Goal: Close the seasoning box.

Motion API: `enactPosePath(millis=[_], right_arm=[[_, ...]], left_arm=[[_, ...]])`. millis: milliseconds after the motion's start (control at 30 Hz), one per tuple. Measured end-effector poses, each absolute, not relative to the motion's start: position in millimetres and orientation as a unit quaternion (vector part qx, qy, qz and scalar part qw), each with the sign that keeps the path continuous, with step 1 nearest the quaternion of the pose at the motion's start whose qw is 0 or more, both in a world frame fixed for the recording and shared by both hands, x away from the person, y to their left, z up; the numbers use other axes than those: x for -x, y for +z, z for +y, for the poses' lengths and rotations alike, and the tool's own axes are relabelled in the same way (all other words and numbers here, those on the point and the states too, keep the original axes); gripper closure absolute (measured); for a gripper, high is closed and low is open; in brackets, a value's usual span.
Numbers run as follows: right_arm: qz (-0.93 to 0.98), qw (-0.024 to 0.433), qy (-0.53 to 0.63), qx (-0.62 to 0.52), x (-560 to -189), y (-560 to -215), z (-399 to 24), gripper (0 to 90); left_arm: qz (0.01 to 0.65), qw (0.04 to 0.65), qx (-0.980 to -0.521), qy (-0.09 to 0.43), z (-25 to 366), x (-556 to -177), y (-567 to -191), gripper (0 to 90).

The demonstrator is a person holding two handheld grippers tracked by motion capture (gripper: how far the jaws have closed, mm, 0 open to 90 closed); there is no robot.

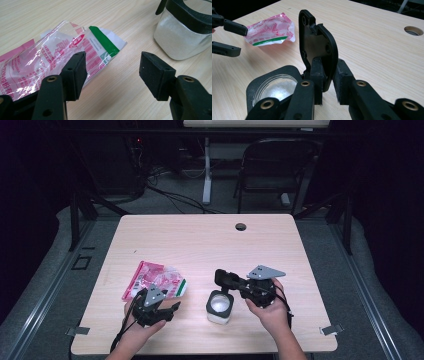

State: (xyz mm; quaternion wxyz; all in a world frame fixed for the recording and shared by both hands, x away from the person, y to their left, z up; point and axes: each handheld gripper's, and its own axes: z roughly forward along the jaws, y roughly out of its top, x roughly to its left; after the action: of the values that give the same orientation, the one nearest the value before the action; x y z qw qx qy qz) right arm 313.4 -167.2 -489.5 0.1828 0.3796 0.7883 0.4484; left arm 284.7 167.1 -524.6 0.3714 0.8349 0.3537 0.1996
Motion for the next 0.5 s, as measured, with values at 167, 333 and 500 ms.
enactPosePath(millis=[167, 333, 500], right_arm=[[0.791, 0.185, 0.446, -0.375, -312.1, -489.1, -167.2, 79.4], [0.792, 0.187, 0.447, -0.372, -311.6, -489.2, -167.0, 79.6], [0.794, 0.187, 0.444, -0.371, -311.0, -488.7, -166.6, 79.6]], left_arm=[[0.354, 0.372, -0.835, 0.198, 167.0, -284.3, -523.7, 38.7], [0.353, 0.374, -0.834, 0.198, 167.6, -284.2, -523.1, 38.7], [0.354, 0.375, -0.833, 0.201, 168.7, -284.2, -522.2, 38.7]])
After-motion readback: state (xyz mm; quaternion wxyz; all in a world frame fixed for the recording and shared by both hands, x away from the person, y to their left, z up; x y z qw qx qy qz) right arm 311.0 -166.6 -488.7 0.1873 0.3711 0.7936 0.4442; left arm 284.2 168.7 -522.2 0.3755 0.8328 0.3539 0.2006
